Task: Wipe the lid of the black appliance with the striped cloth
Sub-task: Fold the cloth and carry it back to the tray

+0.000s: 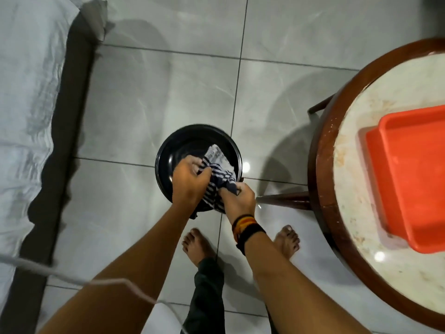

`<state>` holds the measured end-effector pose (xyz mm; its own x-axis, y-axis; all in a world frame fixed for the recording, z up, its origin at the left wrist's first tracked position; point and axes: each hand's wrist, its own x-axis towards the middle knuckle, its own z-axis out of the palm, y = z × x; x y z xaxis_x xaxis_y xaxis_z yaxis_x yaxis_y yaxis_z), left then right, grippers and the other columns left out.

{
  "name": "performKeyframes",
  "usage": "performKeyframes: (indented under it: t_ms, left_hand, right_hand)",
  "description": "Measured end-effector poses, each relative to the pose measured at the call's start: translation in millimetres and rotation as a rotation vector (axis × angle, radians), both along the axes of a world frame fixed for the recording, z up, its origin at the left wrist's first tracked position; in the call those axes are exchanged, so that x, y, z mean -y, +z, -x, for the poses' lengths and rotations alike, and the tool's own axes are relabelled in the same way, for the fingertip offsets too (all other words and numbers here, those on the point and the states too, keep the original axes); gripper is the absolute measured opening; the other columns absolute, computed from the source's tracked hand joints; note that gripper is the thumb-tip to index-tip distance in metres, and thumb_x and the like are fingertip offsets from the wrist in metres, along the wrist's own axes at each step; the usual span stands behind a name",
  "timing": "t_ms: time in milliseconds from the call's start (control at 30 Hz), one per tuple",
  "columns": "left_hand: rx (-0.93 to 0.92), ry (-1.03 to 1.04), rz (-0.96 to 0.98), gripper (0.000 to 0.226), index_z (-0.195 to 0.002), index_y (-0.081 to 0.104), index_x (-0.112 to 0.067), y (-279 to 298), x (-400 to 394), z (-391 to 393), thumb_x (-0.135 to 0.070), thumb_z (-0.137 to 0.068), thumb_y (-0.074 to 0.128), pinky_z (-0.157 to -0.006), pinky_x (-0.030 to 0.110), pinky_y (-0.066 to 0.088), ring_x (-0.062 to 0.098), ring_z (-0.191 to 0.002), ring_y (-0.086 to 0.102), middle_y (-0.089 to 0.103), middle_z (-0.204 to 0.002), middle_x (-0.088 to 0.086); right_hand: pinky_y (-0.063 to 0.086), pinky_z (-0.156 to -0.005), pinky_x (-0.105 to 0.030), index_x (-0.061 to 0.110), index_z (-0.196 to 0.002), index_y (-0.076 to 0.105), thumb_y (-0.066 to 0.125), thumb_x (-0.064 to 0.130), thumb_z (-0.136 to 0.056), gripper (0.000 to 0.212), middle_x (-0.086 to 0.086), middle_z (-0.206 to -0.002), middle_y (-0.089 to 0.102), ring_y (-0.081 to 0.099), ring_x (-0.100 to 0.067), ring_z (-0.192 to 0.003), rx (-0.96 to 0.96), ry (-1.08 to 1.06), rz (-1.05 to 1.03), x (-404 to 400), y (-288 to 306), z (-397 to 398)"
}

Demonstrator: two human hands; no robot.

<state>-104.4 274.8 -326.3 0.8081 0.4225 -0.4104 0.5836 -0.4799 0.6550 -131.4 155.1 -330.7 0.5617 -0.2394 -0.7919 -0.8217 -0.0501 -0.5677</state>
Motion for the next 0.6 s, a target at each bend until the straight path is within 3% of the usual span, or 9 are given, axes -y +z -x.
performKeyframes:
  t_ms: [100,200,267,333,400,500,600]
  left_hand:
    - [0.123,0.050,0.118,0.017,-0.104,0.067,-0.013,43.0,15.9,4.5,-0.019,-0.092,0.076,-0.087,0.042,0.062,0.020,-0.095,0.072,0.074,-0.104,0.009]
    - [0.180,0.077,0.206,0.023,-0.111,0.069,-0.013,112.1,52.6,1.3,-0.024,-0.093,0.077,-0.093,0.050,0.061,0.025,-0.104,0.073,0.075,-0.109,0.007]
    - [0.198,0.068,0.274,0.025,-0.113,0.069,-0.010,164.1,88.8,-3.8,-0.021,-0.093,0.077,-0.092,0.050,0.061,0.027,-0.100,0.075,0.076,-0.108,0.011]
    - [0.210,0.074,0.347,0.025,-0.112,0.068,-0.005,198.0,126.1,-13.1,-0.016,-0.092,0.077,-0.087,0.049,0.063,0.029,-0.095,0.076,0.076,-0.106,0.015]
    - [0.189,0.068,0.424,0.026,-0.111,0.067,-0.004,220.5,170.6,-23.2,-0.014,-0.090,0.078,-0.088,0.048,0.063,0.027,-0.096,0.075,0.076,-0.106,0.014]
    - [0.131,0.006,0.470,0.023,-0.105,0.066,-0.008,230.6,244.1,-32.3,-0.010,-0.086,0.080,-0.095,0.044,0.060,0.023,-0.096,0.069,0.071,-0.098,0.001]
    - [-0.004,0.042,0.611,0.030,-0.107,0.061,-0.013,217.3,304.9,-36.6,-0.002,-0.085,0.079,-0.098,0.045,0.059,0.035,-0.108,0.072,0.073,-0.109,0.012]
  right_hand:
    - [0.063,-0.065,-0.029,0.012,-0.102,0.067,0.070,0.004,-0.084,0.019,-0.012,-0.099,0.074,0.074,-0.021,-0.089,0.183,-0.046,-0.110,30.0,55.0,4.8]
    - [0.055,-0.065,-0.010,0.020,-0.099,0.068,0.071,-0.002,-0.087,0.025,0.006,-0.090,0.076,0.071,0.005,-0.080,0.372,-0.048,-0.095,69.7,127.2,0.0]
    - [0.050,-0.065,-0.004,0.010,-0.103,0.068,0.073,-0.006,-0.087,0.023,0.012,-0.090,0.074,0.066,0.016,-0.075,0.455,-0.078,-0.024,106.1,173.6,-7.1]
    - [0.051,-0.069,-0.009,0.000,-0.108,0.068,0.073,-0.006,-0.087,0.022,-0.002,-0.097,0.074,0.064,0.012,-0.073,0.508,-0.110,0.069,143.8,208.0,-17.7]
    - [0.056,-0.078,-0.023,-0.003,-0.108,0.068,0.072,-0.007,-0.086,0.023,-0.012,-0.099,0.072,0.066,-0.005,-0.081,0.543,-0.155,0.167,189.0,230.8,-28.5]
    - [0.053,-0.089,-0.036,0.000,-0.109,0.067,0.071,-0.006,-0.084,0.025,-0.012,-0.101,0.071,0.063,-0.019,-0.092,0.544,-0.177,0.318,261.2,234.8,-39.5]
    - [0.053,-0.092,-0.038,0.006,-0.114,0.067,0.069,-0.005,-0.086,0.030,-0.006,-0.102,0.069,0.066,-0.024,-0.098,0.482,-0.152,0.388,318.7,218.9,-50.4]
